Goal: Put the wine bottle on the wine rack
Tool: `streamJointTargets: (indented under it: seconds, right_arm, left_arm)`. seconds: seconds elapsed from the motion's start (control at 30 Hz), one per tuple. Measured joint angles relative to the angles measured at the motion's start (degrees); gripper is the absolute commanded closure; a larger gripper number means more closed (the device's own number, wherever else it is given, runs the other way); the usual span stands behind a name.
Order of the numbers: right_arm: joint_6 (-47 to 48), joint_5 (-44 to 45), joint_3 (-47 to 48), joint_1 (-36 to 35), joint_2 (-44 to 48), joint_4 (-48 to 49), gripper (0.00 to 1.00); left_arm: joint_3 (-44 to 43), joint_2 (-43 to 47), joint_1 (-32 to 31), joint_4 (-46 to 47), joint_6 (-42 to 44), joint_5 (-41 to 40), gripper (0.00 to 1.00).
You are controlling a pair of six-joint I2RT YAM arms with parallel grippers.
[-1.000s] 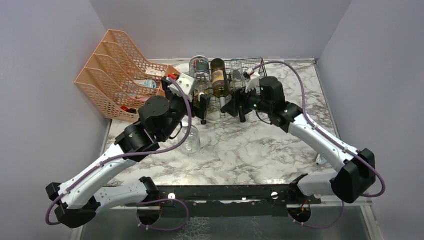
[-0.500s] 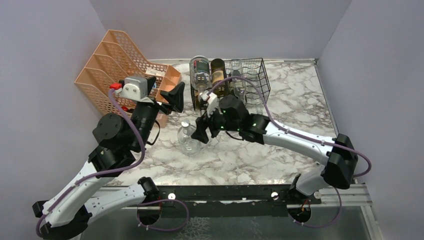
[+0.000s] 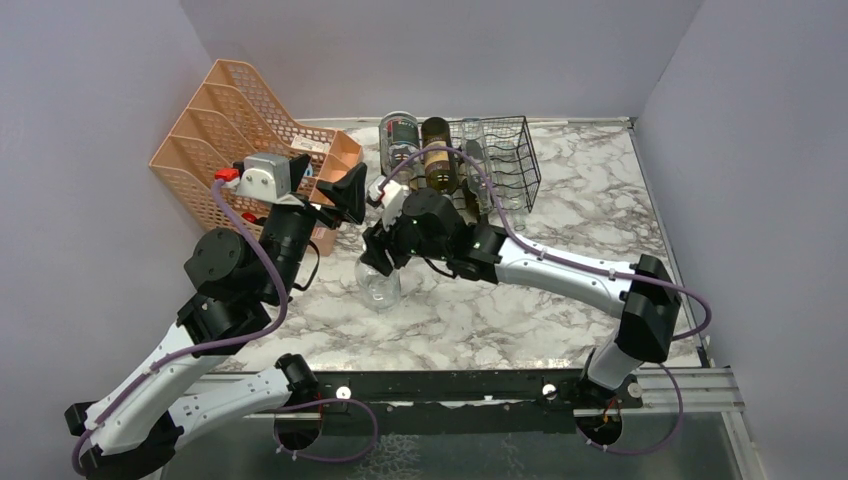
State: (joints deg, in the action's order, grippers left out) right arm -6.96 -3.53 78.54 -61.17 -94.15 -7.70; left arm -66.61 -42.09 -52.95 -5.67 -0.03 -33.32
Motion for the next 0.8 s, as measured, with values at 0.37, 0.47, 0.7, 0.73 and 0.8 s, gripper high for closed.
streamJointTargets:
  seconds: [0.37, 0.47, 0.7, 0.73, 0.8]
  right_arm:
    - [2.95, 4.17, 0.37, -1.42, -2.40, 0.66, 0.82]
    - [2.95, 5.44, -0.87, -1.53, -2.01, 2.23, 0.88]
    - [2.10, 7.87, -9.64, -1.84, 2.91, 10.08, 0.97]
    - [1.66, 8.46, -11.32, -1.84, 4.00, 11.32, 0.98]
    - [0.72, 9.57, -14.45, -1.84, 6.14, 13.46, 0.99]
  left_arm:
    - [0.00, -1.20, 0.00, -0.48, -0.46, 0.02, 0.01]
    - [0.00, -1.95, 0.00, -0.66, -0.48, 0.02, 0.01]
    - [0.00, -3.48, 0.00, -1.38, -0.61, 0.04, 0.01]
    - [0.00, -3.63, 0.00, -1.42, -0.61, 0.04, 0.01]
    - [0.00, -3.93, 0.00, -1.75, -0.63, 0.07, 0.01]
